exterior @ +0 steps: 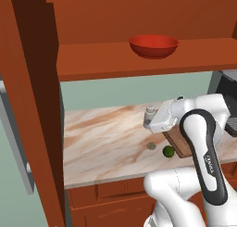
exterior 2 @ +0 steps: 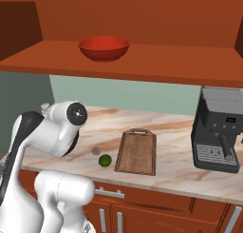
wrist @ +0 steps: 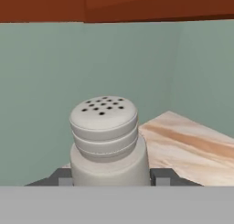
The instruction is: Open the cabinet. Place the bowl and condiment on the counter. Then place the lime and garlic on the cutting board.
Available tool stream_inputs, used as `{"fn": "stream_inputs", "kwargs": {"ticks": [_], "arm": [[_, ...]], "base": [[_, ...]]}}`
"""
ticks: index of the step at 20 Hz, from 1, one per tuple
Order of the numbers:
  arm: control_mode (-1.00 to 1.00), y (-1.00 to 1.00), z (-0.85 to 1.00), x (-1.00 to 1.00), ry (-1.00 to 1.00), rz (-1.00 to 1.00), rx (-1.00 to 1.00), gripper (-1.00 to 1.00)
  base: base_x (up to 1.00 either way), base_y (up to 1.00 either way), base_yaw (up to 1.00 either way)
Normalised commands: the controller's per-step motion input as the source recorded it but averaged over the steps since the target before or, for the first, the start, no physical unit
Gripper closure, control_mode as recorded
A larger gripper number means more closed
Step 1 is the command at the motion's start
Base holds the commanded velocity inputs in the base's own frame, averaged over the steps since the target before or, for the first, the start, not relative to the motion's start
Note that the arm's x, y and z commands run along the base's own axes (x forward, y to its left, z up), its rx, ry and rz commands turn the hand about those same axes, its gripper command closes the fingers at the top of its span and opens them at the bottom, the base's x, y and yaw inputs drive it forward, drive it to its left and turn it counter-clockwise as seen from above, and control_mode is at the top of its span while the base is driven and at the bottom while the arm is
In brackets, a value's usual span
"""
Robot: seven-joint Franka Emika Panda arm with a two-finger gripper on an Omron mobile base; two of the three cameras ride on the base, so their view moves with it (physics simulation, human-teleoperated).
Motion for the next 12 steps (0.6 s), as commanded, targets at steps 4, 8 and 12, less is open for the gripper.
{"fn": "stream_inputs", "kwargs": {"ticks": [4,8,12], "arm": [[-1.00,0.33,-0.12,0.25,-0.06,0.00,0.02,1.00],[-1.00,0.36,-0.11,0.25,-0.01,0.00,0.00,1.00],[-1.00,0.35,-0.15,0.31,0.00,0.00,0.00,1.00]], "base": [[0.00,0.00,0.00],[0.00,0.00,0.00],[0.00,0.00,0.00]]}}
